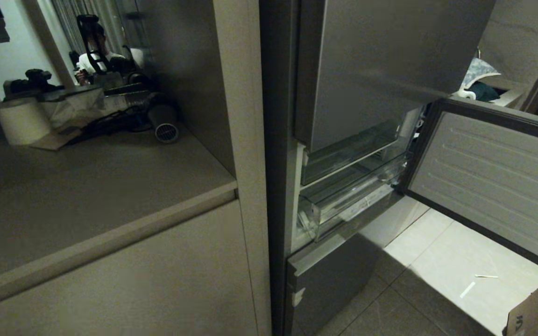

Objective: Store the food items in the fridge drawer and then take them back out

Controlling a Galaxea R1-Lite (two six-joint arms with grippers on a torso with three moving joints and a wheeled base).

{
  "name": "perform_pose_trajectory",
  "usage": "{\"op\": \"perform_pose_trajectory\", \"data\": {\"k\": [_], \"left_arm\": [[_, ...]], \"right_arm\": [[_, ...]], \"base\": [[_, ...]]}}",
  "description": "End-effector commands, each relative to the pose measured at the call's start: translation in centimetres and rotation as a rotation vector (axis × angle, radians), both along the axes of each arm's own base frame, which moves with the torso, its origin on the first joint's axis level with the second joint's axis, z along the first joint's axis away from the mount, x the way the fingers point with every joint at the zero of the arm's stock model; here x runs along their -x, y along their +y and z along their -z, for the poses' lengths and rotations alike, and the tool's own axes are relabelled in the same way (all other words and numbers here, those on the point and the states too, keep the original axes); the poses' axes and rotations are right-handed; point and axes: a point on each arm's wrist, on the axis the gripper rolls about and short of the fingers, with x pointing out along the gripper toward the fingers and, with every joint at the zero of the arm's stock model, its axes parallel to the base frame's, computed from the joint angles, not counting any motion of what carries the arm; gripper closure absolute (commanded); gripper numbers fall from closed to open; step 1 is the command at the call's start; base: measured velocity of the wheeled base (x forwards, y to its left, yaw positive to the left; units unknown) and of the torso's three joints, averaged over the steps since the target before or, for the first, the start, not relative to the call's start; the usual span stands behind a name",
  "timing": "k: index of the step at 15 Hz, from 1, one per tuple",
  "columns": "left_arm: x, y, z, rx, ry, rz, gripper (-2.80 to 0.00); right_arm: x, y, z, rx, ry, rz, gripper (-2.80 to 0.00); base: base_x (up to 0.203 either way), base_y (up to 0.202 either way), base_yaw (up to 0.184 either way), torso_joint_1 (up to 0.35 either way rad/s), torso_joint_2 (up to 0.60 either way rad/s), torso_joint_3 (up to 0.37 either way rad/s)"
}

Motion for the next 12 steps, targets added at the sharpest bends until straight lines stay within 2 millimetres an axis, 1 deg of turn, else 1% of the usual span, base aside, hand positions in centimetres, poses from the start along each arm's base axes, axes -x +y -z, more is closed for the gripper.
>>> {"op": "perform_pose_trajectory", "data": {"k": [1, 9, 10, 12], "left_arm": [[-0.01, 0.0, -0.03, 0.001, 0.001, 0.0, 0.0], [-0.02, 0.0, 0.01, 0.004, 0.002, 0.0, 0.0], [-0.02, 0.0, 0.01, 0.004, 0.002, 0.0, 0.0], [-0.02, 0.0, 0.01, 0.004, 0.002, 0.0, 0.0]], "right_arm": [[-0.11, 0.0, 0.34, -0.01, 0.013, -0.001, 0.0], [-0.11, 0.0, 0.34, -0.011, 0.013, 0.001, 0.0], [-0.11, 0.0, 0.34, -0.011, 0.014, 0.001, 0.0], [-0.11, 0.0, 0.34, -0.013, 0.013, 0.001, 0.0]], "base": [[0.0, 0.0, 0.0, 0.022, -0.03, -0.022], [0.0, 0.0, 0.0, 0.0, 0.0, 0.0], [-0.001, -0.101, -0.012, 0.003, 0.0, 0.0], [0.0, -0.182, 0.0, 0.002, 0.0, 0.005]]}}
